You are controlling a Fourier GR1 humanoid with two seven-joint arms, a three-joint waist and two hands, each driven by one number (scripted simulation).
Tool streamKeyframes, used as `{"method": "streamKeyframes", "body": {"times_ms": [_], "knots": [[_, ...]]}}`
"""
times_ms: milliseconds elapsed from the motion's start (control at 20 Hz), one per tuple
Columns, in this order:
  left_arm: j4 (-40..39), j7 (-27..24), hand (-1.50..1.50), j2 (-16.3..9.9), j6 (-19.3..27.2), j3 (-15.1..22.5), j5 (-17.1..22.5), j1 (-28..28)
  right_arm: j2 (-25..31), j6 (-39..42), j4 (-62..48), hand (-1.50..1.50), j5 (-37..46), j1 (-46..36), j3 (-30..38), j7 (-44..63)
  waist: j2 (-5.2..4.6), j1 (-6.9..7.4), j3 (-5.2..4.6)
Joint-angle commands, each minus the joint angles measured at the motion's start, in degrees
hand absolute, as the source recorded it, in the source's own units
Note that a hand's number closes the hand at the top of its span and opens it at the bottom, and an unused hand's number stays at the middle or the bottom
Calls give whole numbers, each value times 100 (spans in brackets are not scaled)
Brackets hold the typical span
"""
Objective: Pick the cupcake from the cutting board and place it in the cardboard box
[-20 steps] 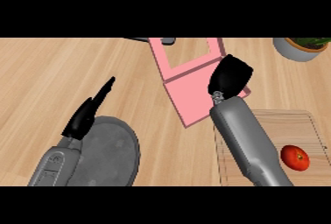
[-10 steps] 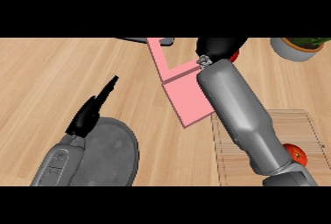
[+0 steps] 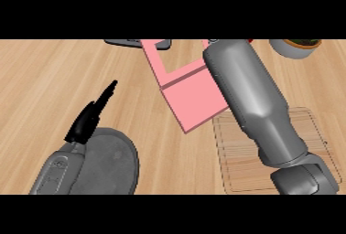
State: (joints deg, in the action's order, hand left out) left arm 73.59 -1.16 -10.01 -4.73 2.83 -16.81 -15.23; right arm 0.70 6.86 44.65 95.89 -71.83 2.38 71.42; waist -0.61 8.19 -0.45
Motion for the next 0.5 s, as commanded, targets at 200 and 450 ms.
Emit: {"method": "streamKeyframes", "body": {"times_ms": [200, 450], "knots": [[28, -6, 0, -24, 44, -144, 91, 111, -67, 508, -329, 150, 201, -71, 673, 1380, 57, -226, 21], [-56, -25, 0, -135, 91, -284, 99, 179, -67, 57, -182, 150, -302, 439, 1477, 1380, 66, -349, 42]]}}
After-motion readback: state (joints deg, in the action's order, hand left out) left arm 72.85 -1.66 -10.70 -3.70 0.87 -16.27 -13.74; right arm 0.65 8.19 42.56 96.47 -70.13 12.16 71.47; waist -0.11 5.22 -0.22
